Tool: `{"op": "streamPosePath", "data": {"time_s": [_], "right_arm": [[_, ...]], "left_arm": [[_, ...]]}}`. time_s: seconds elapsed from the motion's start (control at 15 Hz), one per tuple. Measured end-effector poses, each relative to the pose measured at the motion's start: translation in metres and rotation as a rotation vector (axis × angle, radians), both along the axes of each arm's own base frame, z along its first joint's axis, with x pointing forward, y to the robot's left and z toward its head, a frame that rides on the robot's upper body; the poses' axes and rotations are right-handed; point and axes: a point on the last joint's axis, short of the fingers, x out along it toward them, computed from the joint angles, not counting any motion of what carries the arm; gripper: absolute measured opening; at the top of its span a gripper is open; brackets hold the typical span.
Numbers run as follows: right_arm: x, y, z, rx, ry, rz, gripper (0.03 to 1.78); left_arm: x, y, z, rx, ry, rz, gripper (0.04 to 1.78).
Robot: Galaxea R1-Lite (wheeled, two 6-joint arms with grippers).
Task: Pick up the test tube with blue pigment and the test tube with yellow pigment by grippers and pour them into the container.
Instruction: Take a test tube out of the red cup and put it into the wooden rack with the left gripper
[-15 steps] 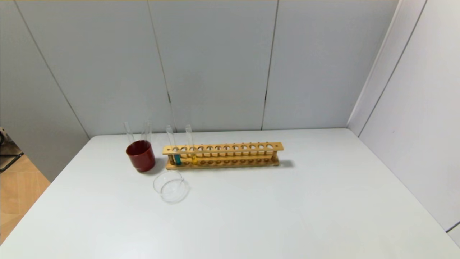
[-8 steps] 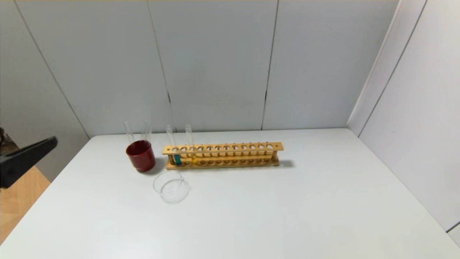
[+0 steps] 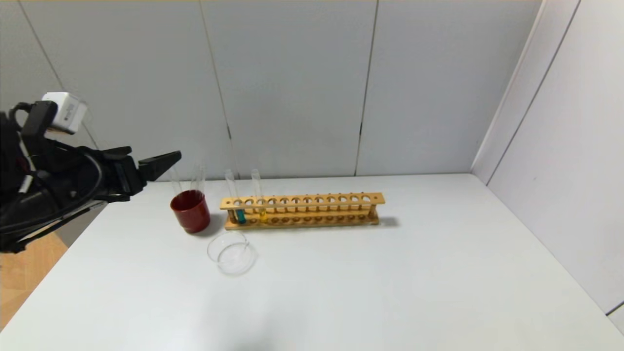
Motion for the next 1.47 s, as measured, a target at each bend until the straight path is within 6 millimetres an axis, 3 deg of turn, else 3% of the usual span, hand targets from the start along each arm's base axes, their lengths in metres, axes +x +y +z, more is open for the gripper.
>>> {"op": "streamPosePath", "data": {"time_s": [0.2,0.4,0.93,1.47], "right_arm": [[0.0,0.0,0.0,0.0,0.0,0.0,1.75],[0.0,0.0,0.0,0.0,0.0,0.0,1.75],[0.0,0.0,0.0,0.0,0.0,0.0,1.75],[0.0,0.0,0.0,0.0,0.0,0.0,1.75]], "left_arm": [[0.032,-0.008,-0.019,-0.013,0.011,-0.041,1.75],[0.049,-0.013,-0.04,-0.015,0.082,-0.07,1.75],[0.072,-0.016,-0.073,-0.016,0.08,-0.106,1.75],[0.076,-0.017,-0.095,-0.026,0.092,-0.272,1.75]]}}
